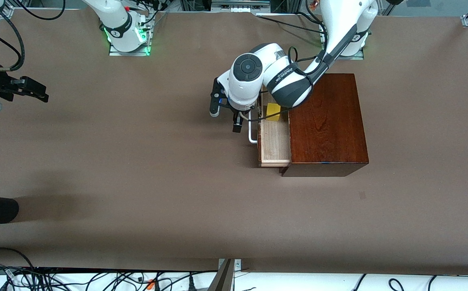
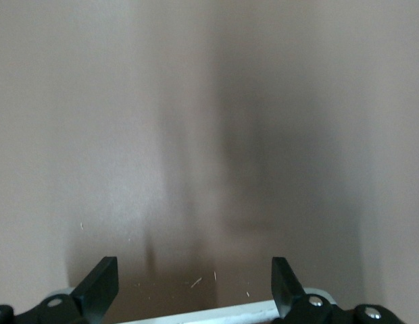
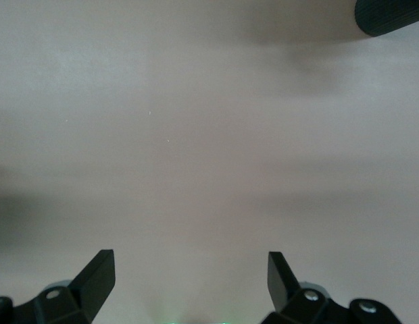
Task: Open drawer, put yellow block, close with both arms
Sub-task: 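Push the drawer shut into the box with the left gripper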
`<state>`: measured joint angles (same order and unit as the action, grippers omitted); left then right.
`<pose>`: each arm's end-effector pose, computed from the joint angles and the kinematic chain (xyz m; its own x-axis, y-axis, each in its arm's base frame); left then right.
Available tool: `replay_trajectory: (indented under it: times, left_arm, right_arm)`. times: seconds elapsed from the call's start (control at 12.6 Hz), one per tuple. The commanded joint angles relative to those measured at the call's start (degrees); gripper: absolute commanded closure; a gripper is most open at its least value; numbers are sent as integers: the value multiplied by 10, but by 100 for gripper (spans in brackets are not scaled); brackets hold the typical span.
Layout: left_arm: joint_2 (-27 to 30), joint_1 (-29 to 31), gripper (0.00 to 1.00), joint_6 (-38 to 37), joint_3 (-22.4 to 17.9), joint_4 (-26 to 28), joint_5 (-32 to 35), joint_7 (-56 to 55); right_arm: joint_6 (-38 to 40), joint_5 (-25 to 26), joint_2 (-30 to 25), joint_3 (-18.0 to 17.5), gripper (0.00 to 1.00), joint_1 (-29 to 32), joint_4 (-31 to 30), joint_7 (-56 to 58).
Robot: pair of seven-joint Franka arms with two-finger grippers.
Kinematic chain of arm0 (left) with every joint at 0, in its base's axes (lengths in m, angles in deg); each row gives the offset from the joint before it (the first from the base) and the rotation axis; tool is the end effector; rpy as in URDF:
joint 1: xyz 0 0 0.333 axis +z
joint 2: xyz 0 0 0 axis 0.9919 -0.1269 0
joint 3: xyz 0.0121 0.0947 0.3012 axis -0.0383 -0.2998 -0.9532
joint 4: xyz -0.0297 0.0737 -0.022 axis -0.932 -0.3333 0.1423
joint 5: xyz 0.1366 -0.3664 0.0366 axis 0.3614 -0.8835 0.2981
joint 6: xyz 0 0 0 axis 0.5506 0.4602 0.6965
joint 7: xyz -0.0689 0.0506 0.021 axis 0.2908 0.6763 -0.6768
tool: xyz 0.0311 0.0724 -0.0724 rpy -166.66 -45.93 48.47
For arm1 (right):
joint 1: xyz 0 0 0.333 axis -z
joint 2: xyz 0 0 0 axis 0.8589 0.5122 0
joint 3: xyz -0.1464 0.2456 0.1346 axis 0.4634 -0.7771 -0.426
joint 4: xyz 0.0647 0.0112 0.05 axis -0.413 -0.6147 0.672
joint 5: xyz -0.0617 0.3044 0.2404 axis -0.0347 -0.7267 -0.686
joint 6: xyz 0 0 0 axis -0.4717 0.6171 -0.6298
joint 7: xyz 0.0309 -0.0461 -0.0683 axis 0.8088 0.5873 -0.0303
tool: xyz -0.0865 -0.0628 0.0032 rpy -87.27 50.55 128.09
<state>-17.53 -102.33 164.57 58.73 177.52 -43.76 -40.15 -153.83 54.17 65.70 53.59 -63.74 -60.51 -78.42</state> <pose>0.4908 -0.4870 0.3242 -0.0834 -0.9939 0.0727 -0.9912 0.0903 0.0973 0.5555 -0.0129 0.5883 0.9966 -0.0180 -0.0806 -0.0157 -0.9994 0.0292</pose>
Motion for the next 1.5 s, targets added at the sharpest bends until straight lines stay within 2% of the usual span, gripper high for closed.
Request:
replay_trajectory:
  times: [0.0, 0.16, 0.4, 0.55, 0.71, 1.42]
  left_arm:
    - [3, 3, 0, -6, -1, 15, 26, 3]
    - [-13, 1, 0, 0, 0, 15, 62, 4]
    - [-14, 1, 0, -1, -1, 15, 64, 10]
    - [-17, 7, 0, -8, -1, 15, 90, 11]
    - [-11, 16, 0, -54, -1, 11, 91, 15]
    - [6, 47, 0, -120, -1, 7, 91, 15]
  right_arm:
    - [4, 1, -14, -11, 0, 11, -3, -6]
    - [4, 1, -13, -12, 0, 11, 1, -3]
    - [4, 1, -13, -12, 0, 9, 1, -5]
    - [4, 0, -12, -10, 0, 9, 2, -3]
    - [4, 1, -11, -11, 0, 9, 3, -4]
    - [13, 1, -10, -11, 0, 9, 5, -3]
